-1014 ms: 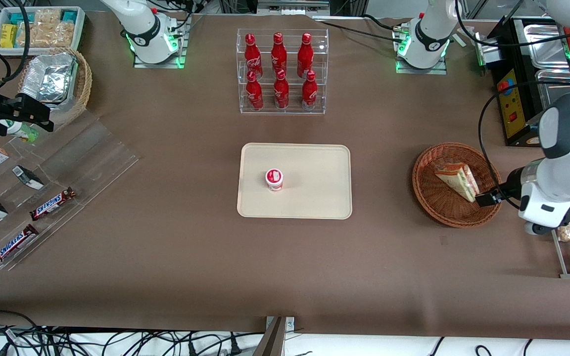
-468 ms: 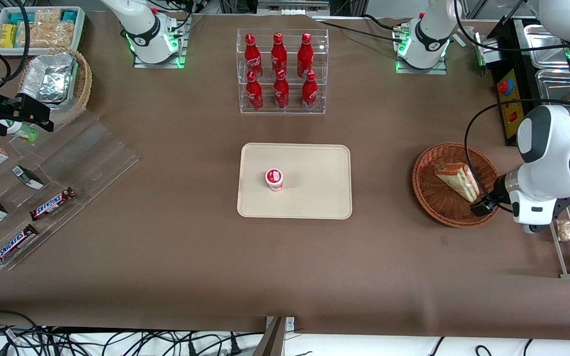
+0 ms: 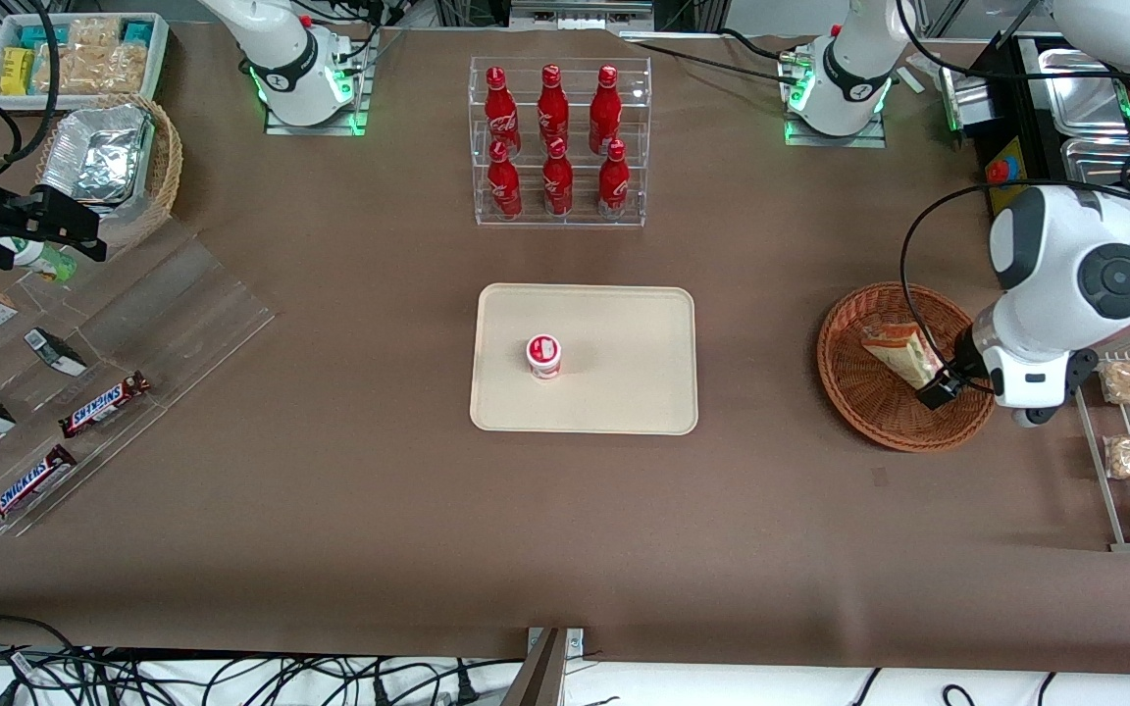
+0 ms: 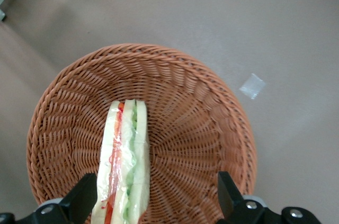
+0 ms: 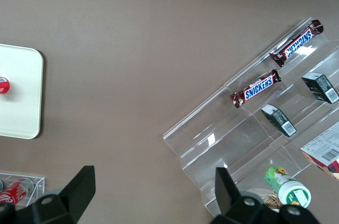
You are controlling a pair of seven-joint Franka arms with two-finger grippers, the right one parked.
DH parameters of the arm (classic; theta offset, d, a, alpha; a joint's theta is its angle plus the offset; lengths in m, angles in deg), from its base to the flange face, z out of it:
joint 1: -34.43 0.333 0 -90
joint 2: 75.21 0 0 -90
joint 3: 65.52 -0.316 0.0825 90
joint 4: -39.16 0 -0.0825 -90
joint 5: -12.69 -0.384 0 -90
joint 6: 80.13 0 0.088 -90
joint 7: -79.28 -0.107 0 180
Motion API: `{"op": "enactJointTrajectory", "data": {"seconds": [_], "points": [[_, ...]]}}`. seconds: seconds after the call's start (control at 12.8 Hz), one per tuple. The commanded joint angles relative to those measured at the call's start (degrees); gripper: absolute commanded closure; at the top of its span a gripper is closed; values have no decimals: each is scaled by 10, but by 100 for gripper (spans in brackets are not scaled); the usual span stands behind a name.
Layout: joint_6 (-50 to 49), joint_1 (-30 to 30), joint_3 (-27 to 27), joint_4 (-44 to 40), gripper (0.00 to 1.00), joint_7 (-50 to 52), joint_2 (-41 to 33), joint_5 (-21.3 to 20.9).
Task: Place sandwich from basket to tray
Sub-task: 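Close the left gripper on the wrapped sandwich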
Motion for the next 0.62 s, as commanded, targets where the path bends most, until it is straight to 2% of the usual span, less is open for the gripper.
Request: {"op": "enactJointTrajectory", "data": {"seconds": [0.0, 0.08, 0.55], "points": [[41, 2, 5, 64, 0, 68, -29, -64], [44, 3, 7, 75, 0, 74, -30, -78], [47, 3, 8, 97, 0, 77, -29, -79]]}}
